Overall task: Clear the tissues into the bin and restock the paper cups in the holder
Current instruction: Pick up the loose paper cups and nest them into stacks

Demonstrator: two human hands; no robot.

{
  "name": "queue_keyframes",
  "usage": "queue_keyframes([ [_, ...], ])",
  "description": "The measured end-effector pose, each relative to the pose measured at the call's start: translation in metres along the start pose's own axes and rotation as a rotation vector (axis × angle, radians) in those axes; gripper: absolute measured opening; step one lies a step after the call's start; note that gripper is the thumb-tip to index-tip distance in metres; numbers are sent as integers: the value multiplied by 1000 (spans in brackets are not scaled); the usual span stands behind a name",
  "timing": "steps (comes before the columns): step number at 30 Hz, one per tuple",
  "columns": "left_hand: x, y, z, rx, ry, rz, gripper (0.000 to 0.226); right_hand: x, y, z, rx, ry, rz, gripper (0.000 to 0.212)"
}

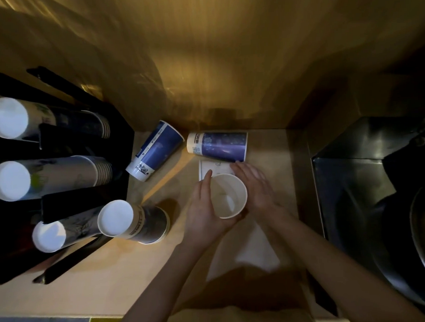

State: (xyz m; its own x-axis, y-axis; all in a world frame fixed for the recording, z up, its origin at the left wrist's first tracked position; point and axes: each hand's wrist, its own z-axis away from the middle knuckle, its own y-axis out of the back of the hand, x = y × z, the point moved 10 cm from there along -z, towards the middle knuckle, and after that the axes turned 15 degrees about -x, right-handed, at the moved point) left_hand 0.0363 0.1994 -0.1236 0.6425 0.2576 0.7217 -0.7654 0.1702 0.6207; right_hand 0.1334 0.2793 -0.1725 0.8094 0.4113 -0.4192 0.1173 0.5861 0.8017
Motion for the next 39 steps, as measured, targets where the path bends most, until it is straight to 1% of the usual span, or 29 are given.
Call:
queue_keyframes([
  [3,1,0,1,19,-27,19,111,-1,6,0,73,-12,17,65],
  [7,2,1,2,14,-37,51,106,8,7,1,61,-74,23,57],
  [13,1,0,3,-4,-41,110,106,22,24,17,67,-144,35,68],
  [18,2,2,5,15,-54,129,103,15,66,36,90,-103,41,66],
  [20,2,1,6,19,-54,132,102,8,86,46,135,-77,51,68],
  [23,1,0,6,41,-33,141,102,-3,118,68,258,-80,19,70],
  [25,0,0,7,61,-19,154,101,-8,131,84,362,-76,-130,74],
  [27,-1,1,8,67,6,181,101,-11,131,100,451,-21,-487,75],
  [28,-1,1,8,60,9,200,100,-14,124,105,458,26,-694,74],
  [29,-1,0,7,51,2,219,99,-20,111,107,427,71,-873,73],
  [30,-2,0,7,43,-7,231,98,-26,95,106,374,94,-986,72],
  [31,-3,0,7,34,-9,233,97,-31,78,104,324,94,-1031,73],
  [33,-5,1,8,34,-16,222,95,-36,50,101,286,68,-1003,75],
  [37,-3,6,11,45,-35,213,99,-36,27,98,317,-4,-737,95],
  [39,-1,6,12,43,-51,219,100,-36,25,100,302,-40,-656,95],
])
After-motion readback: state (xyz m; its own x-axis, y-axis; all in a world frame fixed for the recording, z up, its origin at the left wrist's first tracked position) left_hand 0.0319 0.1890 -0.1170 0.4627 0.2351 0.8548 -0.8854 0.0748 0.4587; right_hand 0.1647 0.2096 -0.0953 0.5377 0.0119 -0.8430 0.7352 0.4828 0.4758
